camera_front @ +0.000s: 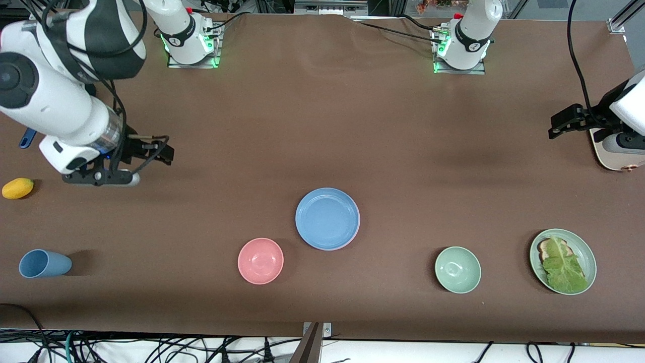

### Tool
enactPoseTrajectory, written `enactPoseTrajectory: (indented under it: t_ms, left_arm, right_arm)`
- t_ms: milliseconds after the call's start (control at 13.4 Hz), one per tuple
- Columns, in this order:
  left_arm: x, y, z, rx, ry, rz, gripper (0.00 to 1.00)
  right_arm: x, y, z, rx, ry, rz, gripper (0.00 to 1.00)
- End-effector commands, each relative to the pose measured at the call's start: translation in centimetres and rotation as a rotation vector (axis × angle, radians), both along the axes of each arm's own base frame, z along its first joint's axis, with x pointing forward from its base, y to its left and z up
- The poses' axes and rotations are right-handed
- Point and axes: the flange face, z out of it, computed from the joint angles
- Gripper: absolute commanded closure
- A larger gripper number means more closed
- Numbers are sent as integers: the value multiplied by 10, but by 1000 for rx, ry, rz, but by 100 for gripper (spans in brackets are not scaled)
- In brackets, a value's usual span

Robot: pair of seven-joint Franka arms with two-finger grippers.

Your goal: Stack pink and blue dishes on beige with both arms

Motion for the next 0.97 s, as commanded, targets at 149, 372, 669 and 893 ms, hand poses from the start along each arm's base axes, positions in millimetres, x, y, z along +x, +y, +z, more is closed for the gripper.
enactPoseTrajectory:
  t_ms: [149, 372, 669, 893]
  left_arm:
    - [1, 2, 2, 23, -8, -20, 0]
    - [1, 1, 2, 23, -8, -21, 0]
    - [1, 1, 2, 23, -8, -21, 0]
    - [1, 2, 2, 23, -6, -20, 0]
  right_arm:
    - [-40, -36, 37, -4, 29, 23, 0]
    - [-50, -58, 54, 9, 31, 60, 0]
    - [-40, -68, 56, 17, 27, 36, 0]
    - [-37, -75, 62, 21, 15, 28, 0]
